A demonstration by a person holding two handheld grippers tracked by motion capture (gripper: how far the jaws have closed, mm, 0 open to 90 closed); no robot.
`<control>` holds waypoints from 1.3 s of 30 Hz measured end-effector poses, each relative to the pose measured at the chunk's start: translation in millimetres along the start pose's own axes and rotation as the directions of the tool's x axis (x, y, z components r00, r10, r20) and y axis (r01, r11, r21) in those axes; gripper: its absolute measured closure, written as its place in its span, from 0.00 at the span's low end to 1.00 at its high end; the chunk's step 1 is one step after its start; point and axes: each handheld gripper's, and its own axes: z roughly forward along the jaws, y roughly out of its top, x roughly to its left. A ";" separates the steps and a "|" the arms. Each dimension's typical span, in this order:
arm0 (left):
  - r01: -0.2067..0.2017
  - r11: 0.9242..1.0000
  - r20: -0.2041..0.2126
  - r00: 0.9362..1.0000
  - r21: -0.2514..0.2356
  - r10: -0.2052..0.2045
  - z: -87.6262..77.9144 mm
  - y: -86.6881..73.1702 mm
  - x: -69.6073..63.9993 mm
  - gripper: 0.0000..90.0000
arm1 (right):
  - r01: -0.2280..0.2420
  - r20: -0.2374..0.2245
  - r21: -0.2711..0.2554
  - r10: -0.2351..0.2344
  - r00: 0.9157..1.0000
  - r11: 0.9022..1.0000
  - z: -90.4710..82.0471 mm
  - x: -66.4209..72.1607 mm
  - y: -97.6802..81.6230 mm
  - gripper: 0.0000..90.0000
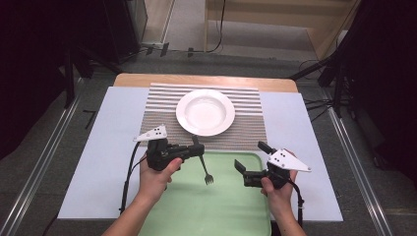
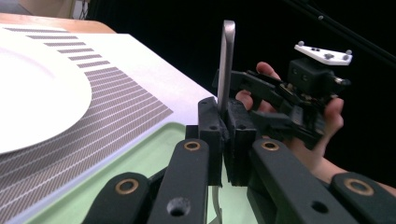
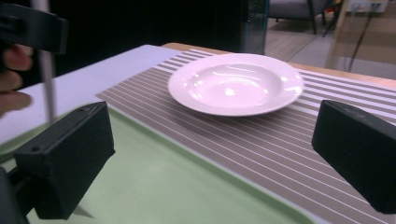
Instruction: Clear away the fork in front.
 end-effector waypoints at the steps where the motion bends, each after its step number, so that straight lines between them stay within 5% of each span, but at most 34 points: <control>1: 0.002 1.000 -0.004 1.000 0.003 -0.002 -2.4 -0.4 -0.3 0.96 | 0.000 0.007 -0.001 0.000 1.000 1.000 -2.0 -2.9 -0.6 0.00; 13: 0.023 1.000 0.001 1.000 0.004 -0.023 -29.3 -7.0 -2.5 0.96 | -0.007 0.088 -0.022 0.009 0.996 1.000 -30.4 -30.0 -7.2 0.00; 23: 0.032 0.999 0.002 0.999 0.006 -0.032 -46.5 -11.3 -8.3 0.96 | -0.016 0.196 -0.017 0.019 0.980 1.000 -57.3 -49.5 -19.3 0.00; 39: 0.049 0.999 -0.003 0.999 0.011 -0.049 -73.9 -20.3 -16.9 0.96 | -0.003 0.258 -0.031 0.011 0.966 1.000 -86.1 -64.6 -31.2 0.00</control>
